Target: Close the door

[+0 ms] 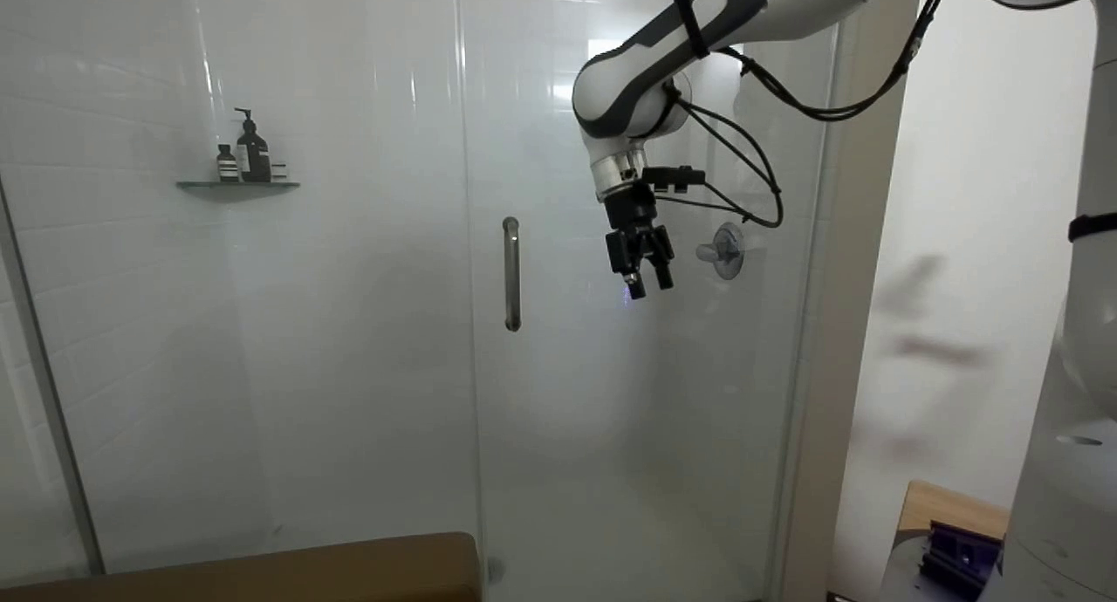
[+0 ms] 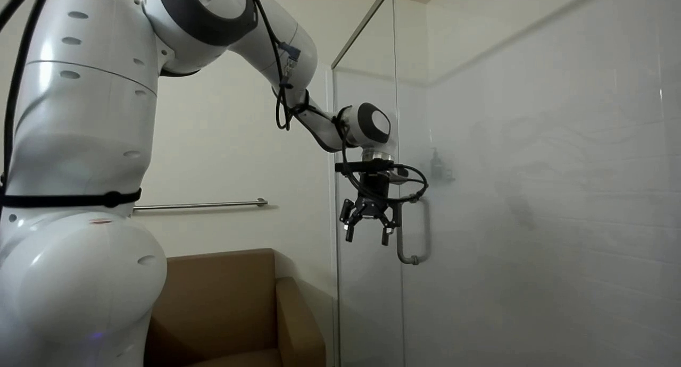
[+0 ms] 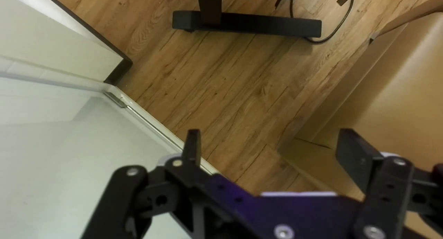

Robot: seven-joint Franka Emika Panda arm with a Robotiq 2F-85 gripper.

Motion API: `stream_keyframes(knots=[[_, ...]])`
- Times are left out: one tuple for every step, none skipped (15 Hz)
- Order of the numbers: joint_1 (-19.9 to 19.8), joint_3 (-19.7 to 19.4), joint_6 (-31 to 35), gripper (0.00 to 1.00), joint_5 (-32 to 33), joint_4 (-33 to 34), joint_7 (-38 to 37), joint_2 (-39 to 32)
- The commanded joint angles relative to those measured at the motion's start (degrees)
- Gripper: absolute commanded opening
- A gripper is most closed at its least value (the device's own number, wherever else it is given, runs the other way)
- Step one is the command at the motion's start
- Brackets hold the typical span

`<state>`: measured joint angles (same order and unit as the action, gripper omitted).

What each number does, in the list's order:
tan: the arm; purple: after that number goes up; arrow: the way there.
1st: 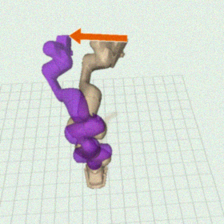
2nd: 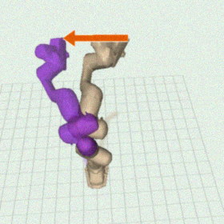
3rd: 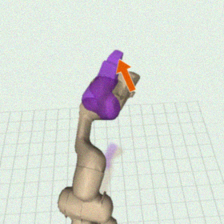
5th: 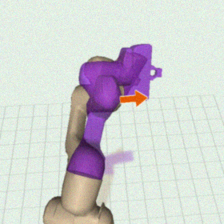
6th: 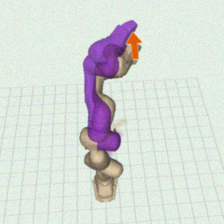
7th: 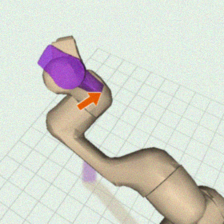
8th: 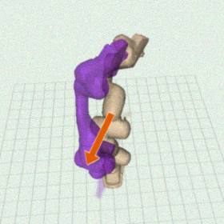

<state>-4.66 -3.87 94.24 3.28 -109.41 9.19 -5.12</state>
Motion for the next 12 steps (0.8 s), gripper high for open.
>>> stream_keyframes(knots=[[0.9,0.8,-3.4,1.00,-0.4,1.1,0.6,4.4],[1.1,0.9,-3.9,1.00,-0.8,1.4,0.8,5.6],[1.1,0.9,-3.3,1.00,-1.7,0.6,1.7,7.7],[1.1,0.8,-2.5,1.00,-3.0,0.0,2.2,9.5],[0.8,0.2,-1.1,1.00,-5.3,-1.4,3.3,12.1],[0.7,-0.2,-0.5,1.00,-7.0,-1.9,3.8,13.8],[0.6,-0.7,0.3,1.00,-8.2,-2.8,4.6,15.6],[0.7,-1.0,-0.3,1.00,-8.6,-2.5,5.3,16.7],[1.0,-1.1,-2.4,1.00,-7.3,-1.6,5.3,16.7],[1.2,-1.1,-4.1,1.00,-6.1,-0.9,5.2,17.0],[1.3,-1.1,-3.1,1.00,-6.6,0.5,3.2,15.4],[1.3,-1.2,-3.4,1.00,-6.6,0.5,3.2,16.0]])
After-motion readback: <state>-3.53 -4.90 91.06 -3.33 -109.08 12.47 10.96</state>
